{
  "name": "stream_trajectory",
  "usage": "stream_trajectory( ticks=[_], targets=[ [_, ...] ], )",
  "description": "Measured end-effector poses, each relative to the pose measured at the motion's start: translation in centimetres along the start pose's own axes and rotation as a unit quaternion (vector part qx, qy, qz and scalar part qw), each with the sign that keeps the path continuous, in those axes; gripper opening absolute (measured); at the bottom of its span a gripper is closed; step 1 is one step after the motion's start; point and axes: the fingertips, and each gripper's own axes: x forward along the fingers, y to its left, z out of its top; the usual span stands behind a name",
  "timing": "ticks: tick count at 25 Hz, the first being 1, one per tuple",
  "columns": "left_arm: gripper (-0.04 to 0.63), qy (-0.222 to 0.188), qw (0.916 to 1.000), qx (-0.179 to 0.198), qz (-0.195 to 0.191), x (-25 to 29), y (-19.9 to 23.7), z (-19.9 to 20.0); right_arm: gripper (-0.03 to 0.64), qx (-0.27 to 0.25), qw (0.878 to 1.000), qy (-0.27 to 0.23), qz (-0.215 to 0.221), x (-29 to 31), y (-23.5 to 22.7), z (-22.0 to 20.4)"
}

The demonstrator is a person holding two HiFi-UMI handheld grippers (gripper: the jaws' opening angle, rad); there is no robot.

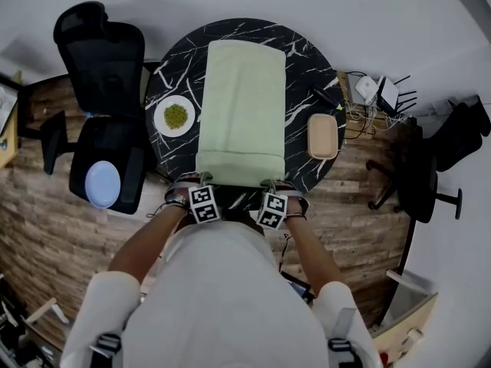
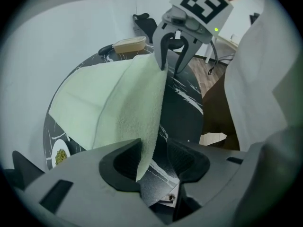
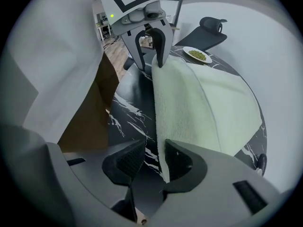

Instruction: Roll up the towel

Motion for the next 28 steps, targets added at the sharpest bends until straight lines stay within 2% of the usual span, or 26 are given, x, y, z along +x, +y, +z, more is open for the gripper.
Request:
stream_trajectory(
  ticks=[6, 7, 8, 9, 10, 19, 23, 24, 25, 28],
  targets=[
    [0.116, 0.013, 0.9999, -0.002, 0.002, 0.54, 0.55, -0.24, 0.115, 0.010, 1.000, 0.004, 0.012, 0.25, -0.02, -0.12],
    [0.103, 0.014, 0.9999, -0.001, 0.002, 0.53, 0.61, -0.26, 0.101, 0.012, 1.000, 0.003, 0.010, 0.24, -0.02, -0.11],
    [0.036, 0.015, 0.9999, 0.000, 0.005, 0.51, 0.69, -0.32, 0.087, 0.014, 1.000, 0.003, 0.004, 0.22, -0.15, -0.10],
    [0.023, 0.016, 0.9998, 0.001, 0.009, 0.46, 0.78, -0.39, 0.026, 0.015, 1.000, 0.003, -0.006, 0.19, -0.36, -0.12],
    [0.018, 0.017, 0.9998, 0.001, 0.012, 0.39, 0.86, -0.43, 0.000, 0.017, 1.000, 0.003, -0.013, 0.17, -0.55, -0.17],
    [0.014, 0.008, 0.9998, 0.001, 0.018, -0.38, 0.50, -0.69, 0.000, 0.030, 0.999, -0.008, -0.023, -0.53, -0.55, -0.10],
    [0.014, 0.008, 0.9997, -0.002, 0.022, -0.35, 0.71, -0.67, 0.003, 0.016, 0.999, -0.007, -0.031, -0.23, -0.65, -0.14],
    [0.014, 0.008, 0.9997, -0.002, 0.022, -0.37, 0.74, -0.65, 0.013, 0.013, 1.000, -0.003, -0.026, -0.05, -0.51, -0.24],
    [0.014, 0.007, 0.9997, -0.002, 0.023, -0.39, 0.75, -0.62, 0.067, 0.012, 1.000, 0.000, -0.021, 0.11, -0.39, -0.35],
    [0.014, 0.007, 0.9997, -0.002, 0.024, -0.44, 0.71, -0.55, 0.088, 0.013, 1.000, 0.005, -0.011, 0.25, -0.33, -0.48]
  ],
)
